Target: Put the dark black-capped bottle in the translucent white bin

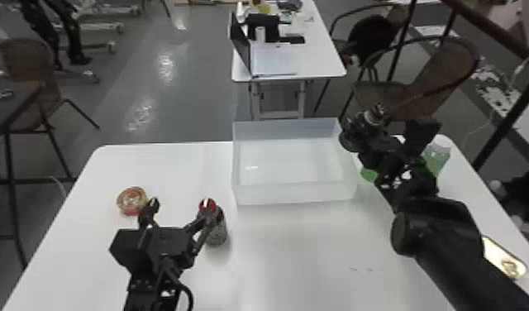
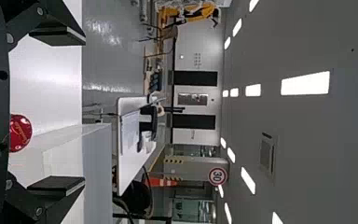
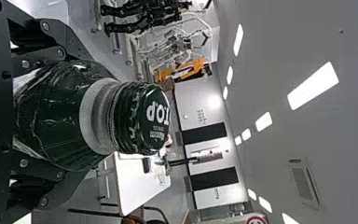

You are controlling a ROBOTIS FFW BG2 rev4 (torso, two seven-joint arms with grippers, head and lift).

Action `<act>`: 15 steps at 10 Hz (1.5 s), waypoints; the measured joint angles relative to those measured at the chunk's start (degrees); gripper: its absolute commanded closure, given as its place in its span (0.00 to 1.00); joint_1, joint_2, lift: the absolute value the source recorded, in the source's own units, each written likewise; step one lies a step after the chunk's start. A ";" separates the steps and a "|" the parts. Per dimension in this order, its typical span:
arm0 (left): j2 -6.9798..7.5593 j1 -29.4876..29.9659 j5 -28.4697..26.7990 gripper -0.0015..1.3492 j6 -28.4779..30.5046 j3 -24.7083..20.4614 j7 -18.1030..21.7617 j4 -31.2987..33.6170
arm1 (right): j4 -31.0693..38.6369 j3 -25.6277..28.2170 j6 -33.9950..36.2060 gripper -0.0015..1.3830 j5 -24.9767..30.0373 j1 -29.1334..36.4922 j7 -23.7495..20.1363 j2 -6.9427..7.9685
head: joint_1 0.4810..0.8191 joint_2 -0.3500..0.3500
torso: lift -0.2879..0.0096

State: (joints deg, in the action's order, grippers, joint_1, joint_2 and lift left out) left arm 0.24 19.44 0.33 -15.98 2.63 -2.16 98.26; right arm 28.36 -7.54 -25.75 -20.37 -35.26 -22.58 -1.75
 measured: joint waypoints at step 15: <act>-0.24 2.82 -0.30 0.17 -2.61 -2.55 0.22 0.62 | 70.67 2.03 20.83 0.08 1.70 50.66 11.36 -8.94 | 0.63 0.59 | 0.85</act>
State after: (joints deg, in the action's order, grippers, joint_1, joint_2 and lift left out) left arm 0.00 22.26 0.03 -18.59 0.08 -1.94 98.89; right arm 99.02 -5.51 -4.91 -18.67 15.39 -11.22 -10.69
